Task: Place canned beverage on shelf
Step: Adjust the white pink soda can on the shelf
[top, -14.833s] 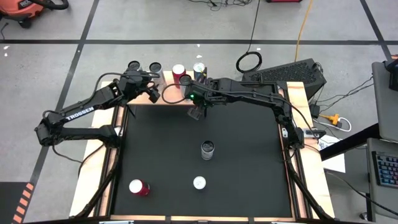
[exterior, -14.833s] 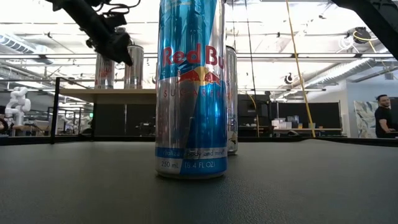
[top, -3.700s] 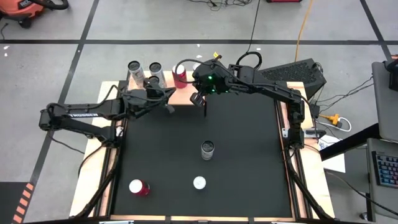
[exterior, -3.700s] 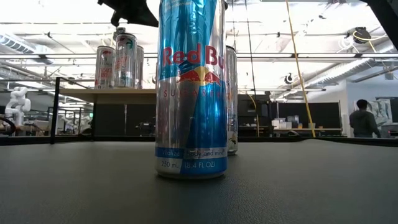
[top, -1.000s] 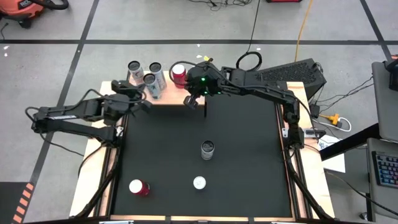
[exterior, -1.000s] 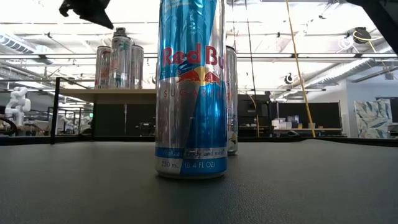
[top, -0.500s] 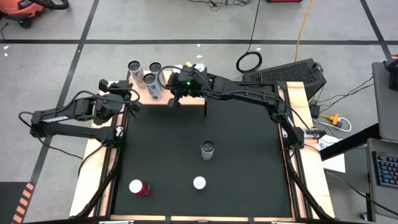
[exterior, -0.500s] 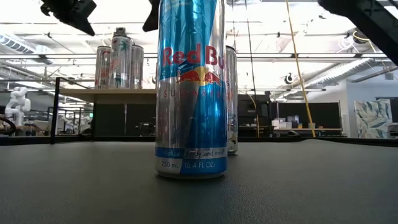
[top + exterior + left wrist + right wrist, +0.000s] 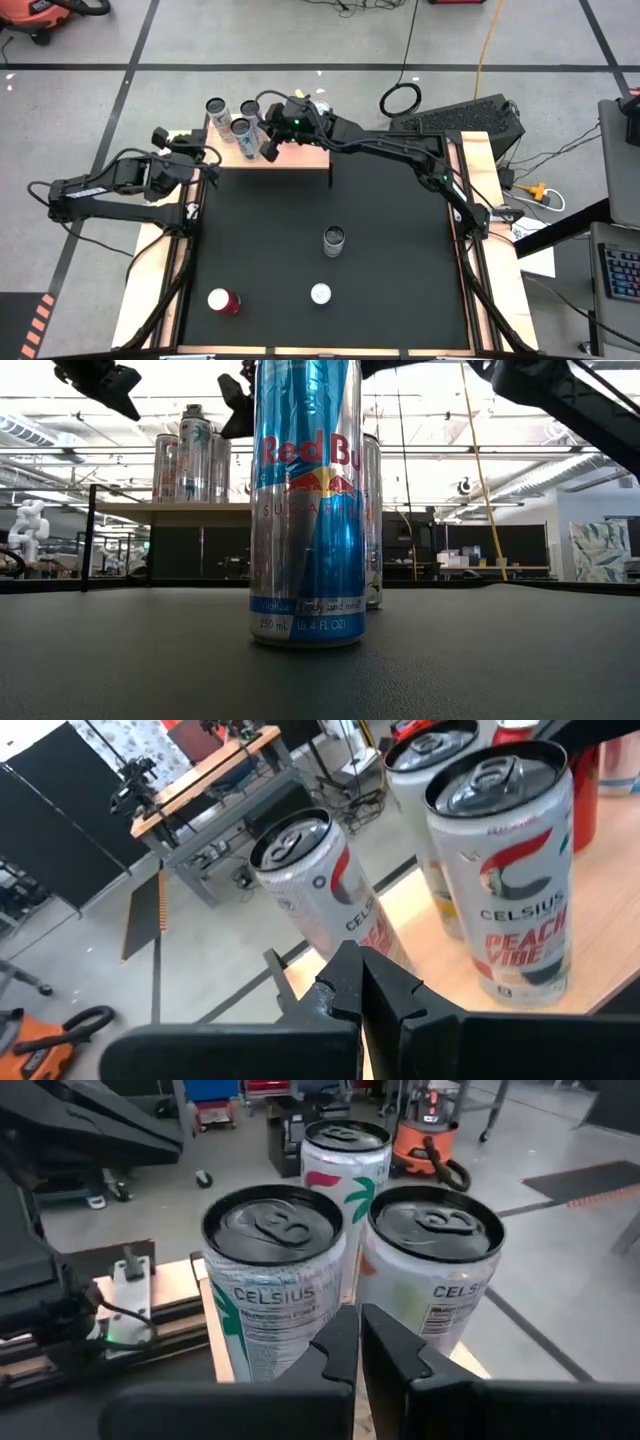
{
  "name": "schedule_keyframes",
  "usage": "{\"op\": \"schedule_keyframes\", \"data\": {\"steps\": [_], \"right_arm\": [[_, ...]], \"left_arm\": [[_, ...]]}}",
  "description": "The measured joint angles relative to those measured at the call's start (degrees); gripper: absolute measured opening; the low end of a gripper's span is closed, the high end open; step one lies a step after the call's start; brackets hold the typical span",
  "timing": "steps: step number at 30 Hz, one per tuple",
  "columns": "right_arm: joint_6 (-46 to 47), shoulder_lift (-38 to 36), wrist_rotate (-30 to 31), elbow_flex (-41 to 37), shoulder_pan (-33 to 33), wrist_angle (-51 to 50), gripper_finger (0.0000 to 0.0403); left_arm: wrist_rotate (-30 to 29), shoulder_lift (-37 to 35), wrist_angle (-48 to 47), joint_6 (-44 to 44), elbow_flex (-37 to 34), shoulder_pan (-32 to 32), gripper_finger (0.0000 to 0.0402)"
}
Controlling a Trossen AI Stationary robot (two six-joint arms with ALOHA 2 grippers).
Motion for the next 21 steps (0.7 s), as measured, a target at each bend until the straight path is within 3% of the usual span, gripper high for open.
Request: {"op": "schedule_keyframes", "data": {"steps": [21], "right_arm": [[4.4, 1.1, 0.0, 0.0, 0.6, 4.1, 0.0000]], "left_arm": [[-1.4, 0.0, -0.2, -0.1, 0.0, 0.8, 0.0000]]}}
